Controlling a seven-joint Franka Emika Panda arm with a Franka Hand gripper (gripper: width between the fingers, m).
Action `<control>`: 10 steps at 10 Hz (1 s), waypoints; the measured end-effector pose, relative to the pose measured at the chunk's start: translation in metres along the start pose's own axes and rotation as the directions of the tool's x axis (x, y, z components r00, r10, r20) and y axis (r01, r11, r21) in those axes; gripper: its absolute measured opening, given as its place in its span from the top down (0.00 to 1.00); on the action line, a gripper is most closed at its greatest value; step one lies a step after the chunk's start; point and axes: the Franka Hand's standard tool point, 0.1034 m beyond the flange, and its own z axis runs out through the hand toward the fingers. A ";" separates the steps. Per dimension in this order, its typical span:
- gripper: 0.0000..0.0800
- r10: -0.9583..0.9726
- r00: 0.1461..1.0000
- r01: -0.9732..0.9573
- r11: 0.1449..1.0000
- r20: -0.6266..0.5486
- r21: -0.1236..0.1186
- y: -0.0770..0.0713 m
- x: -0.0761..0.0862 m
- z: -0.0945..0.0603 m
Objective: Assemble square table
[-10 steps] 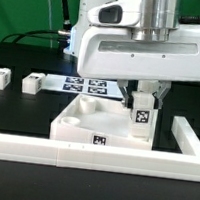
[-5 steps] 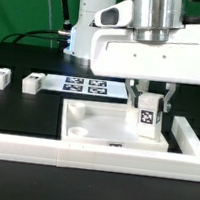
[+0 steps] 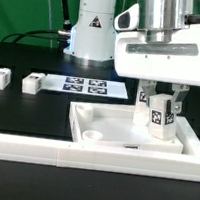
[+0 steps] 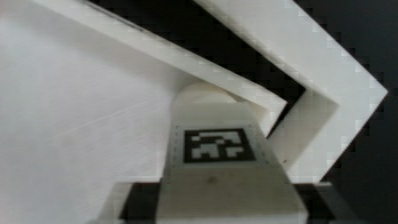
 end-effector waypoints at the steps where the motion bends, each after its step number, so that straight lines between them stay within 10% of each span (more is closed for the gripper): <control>1: 0.64 0.003 1.000 -0.003 1.000 0.000 0.001 0.000 0.000 0.000; 2: 0.64 -0.002 1.000 0.002 1.000 0.001 0.001 0.000 0.000 0.000; 4: 0.29 -0.052 0.999 0.052 0.999 0.001 0.001 0.000 0.000 0.000; 10: 0.19 -0.570 0.820 0.572 0.820 0.059 -0.016 -0.005 0.002 0.001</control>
Offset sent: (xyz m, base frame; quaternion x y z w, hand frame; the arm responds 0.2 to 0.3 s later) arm 0.0000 0.0000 0.0000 0.0000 0.0000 -0.0650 0.9979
